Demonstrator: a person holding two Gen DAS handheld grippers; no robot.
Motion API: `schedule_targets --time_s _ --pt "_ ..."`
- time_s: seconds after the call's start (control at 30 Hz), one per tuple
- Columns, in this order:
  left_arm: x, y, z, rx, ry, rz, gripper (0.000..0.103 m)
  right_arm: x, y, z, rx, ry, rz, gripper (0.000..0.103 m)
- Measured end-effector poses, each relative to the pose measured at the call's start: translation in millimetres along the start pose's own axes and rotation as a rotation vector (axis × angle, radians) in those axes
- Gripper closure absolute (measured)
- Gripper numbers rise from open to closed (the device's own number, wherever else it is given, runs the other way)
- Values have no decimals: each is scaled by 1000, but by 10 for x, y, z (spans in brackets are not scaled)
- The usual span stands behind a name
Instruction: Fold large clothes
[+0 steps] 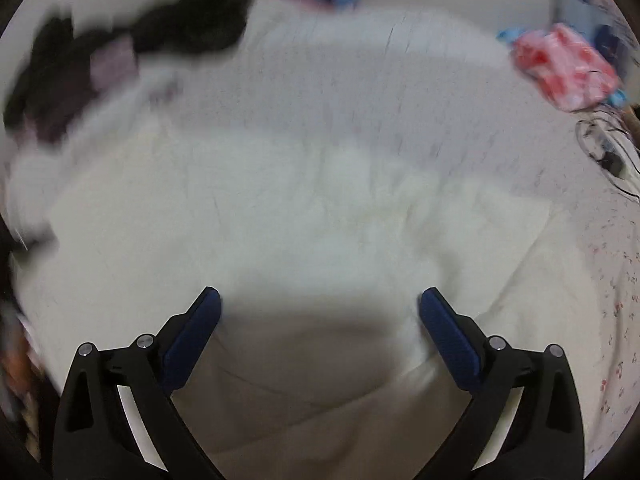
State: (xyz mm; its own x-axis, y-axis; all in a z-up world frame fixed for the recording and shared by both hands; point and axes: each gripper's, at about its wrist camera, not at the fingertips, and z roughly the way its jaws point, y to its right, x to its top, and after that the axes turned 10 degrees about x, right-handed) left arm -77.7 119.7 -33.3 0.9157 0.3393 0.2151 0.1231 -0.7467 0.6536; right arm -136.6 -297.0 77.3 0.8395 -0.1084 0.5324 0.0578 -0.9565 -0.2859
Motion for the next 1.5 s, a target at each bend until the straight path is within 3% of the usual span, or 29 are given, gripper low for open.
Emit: schedule_targets --time_s 0.2,0.33,0.5,0.57,0.67,0.83,1.27,1.5 --pt "0 20 -7 11 8 8 11 -100 -184 -307 -18 133 9 6" --pt "-7 48 -11 16 15 26 13 -272 -143 -63 -23 60 35 6" --pt "13 72 -17 32 19 41 17 -240 -200 -316 -11 97 43 6" --pt "16 94 -16 31 17 48 25 -282 -193 -140 -14 36 27 6" --pt "-4 185 -40 37 30 97 41 -281 -173 -76 -15 26 9 6" --pt "-39 378 -177 33 82 161 51 -336 -209 -33 -27 17 -1 6" --pt "-86 903 -452 -22 146 273 53 -357 -216 54 -21 29 -4 6" --pt "-200 1569 -520 -138 154 380 53 -380 -234 47 -20 42 -6 6"
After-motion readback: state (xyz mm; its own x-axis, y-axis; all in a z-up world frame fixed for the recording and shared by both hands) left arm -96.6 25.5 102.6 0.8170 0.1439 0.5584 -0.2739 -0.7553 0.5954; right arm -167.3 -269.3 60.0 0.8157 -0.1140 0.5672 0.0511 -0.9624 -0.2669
